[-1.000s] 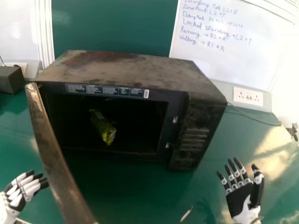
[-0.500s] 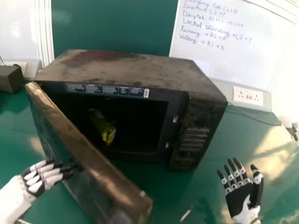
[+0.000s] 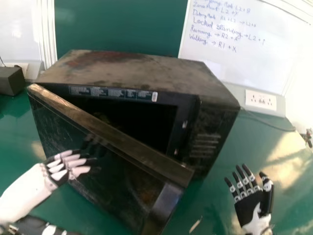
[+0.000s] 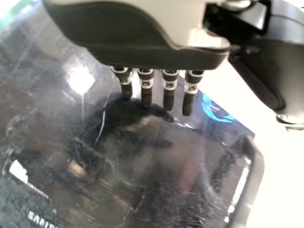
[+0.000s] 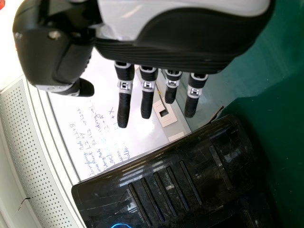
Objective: Put biscuit inside oven
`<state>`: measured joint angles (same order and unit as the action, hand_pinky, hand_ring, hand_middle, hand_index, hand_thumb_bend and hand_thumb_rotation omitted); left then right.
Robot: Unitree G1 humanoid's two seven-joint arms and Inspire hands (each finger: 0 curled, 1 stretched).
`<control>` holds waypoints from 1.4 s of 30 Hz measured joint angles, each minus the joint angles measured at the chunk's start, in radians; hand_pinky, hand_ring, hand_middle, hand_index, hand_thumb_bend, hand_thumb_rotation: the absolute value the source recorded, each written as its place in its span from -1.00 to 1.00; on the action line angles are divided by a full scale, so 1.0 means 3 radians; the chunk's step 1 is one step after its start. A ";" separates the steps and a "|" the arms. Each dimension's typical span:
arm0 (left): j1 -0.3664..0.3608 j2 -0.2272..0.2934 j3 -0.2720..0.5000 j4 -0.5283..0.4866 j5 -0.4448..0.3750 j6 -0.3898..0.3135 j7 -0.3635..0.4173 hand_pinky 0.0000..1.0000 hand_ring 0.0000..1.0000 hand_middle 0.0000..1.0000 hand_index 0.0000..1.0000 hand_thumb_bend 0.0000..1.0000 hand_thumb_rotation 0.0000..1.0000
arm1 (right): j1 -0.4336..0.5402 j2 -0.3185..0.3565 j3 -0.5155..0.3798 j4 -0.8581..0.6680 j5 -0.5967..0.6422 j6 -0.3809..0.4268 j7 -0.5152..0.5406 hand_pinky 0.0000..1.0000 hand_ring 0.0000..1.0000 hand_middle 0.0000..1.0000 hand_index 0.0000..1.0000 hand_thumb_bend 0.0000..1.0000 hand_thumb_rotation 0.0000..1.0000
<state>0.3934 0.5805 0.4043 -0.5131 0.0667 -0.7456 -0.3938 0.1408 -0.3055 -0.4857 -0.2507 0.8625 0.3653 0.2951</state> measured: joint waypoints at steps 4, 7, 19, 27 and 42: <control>-0.0282 0.0105 -0.0098 -0.0012 0.0001 0.0202 -0.0060 1.00 0.93 0.94 0.80 0.70 0.65 | -0.0004 0.0000 -0.0003 0.0002 -0.0001 0.0001 0.0009 0.67 0.78 0.72 0.47 0.01 0.00; -0.0453 0.0202 -0.0131 -0.0027 0.0001 0.0370 -0.0128 1.00 0.93 0.94 0.81 0.70 0.67 | -0.0009 0.0000 -0.0003 0.0002 -0.0001 0.0017 0.0000 0.66 0.79 0.74 0.49 -0.02 -0.03; -0.1254 0.0320 -0.0652 0.0355 0.0000 0.0567 -0.0330 1.00 0.91 0.92 0.77 0.72 0.62 | -0.0012 0.0002 -0.0007 -0.0006 0.0032 0.0067 0.0002 0.54 0.77 0.79 0.57 -0.07 0.04; -0.1571 0.0309 -0.0923 0.0752 0.0003 0.0422 -0.0357 1.00 0.90 0.90 0.75 0.71 0.61 | -0.0008 0.0002 -0.0014 -0.0012 0.0033 0.0068 0.0003 0.58 0.76 0.81 0.60 -0.05 0.17; -0.2033 0.0240 -0.1310 0.1367 0.0113 0.0404 -0.0423 0.98 0.86 0.89 0.71 0.67 0.59 | -0.0002 0.0003 -0.0021 -0.0022 0.0075 0.0134 0.0003 0.60 0.78 0.81 0.64 -0.10 0.02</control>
<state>-0.2166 0.6526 0.0115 -0.1029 0.1005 -0.6243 -0.5207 0.1403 -0.3047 -0.4921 -0.2574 0.8849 0.4056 0.2958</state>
